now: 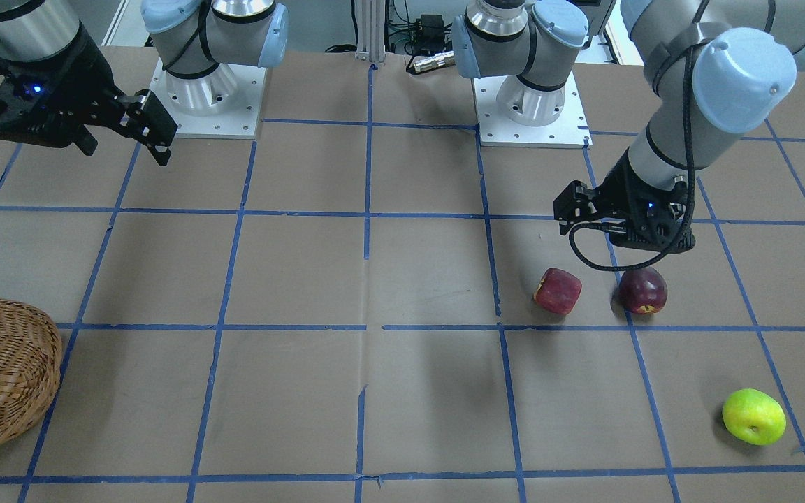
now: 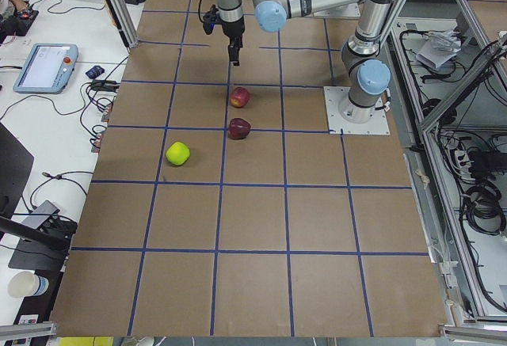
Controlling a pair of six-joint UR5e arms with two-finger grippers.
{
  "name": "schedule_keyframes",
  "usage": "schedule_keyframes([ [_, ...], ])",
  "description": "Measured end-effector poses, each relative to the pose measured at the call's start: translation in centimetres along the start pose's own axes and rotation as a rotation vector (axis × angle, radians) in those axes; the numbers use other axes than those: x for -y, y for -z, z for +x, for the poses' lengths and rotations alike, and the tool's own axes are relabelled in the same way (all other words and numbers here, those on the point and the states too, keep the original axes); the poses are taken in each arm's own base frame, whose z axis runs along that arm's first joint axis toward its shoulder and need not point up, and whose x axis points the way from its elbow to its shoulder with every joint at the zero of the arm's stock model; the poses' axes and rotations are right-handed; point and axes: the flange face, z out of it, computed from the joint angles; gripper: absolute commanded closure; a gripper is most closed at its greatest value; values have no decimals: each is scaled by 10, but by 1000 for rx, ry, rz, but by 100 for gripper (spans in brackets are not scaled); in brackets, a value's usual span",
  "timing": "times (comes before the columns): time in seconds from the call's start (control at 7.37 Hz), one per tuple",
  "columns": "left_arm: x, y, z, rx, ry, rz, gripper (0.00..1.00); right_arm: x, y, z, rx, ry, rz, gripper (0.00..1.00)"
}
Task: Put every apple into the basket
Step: 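Move the left gripper down over the lighter red apple, then close the left gripper on the lighter red apple and lift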
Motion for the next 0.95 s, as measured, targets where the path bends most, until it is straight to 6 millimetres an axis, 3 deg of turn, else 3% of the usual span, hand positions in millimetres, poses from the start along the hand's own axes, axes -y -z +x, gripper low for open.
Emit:
schedule_keyframes([
  [0.27,5,-69,-8,-4,-22,7,0,-10,3,1,-6,4,-7,0],
  [0.68,15,-130,-8,3,-79,38,0,-14,4,4,-32,11,-17,0],
  [0.95,16,-161,-8,9,-90,50,0,-15,2,9,-81,3,-22,0],
])
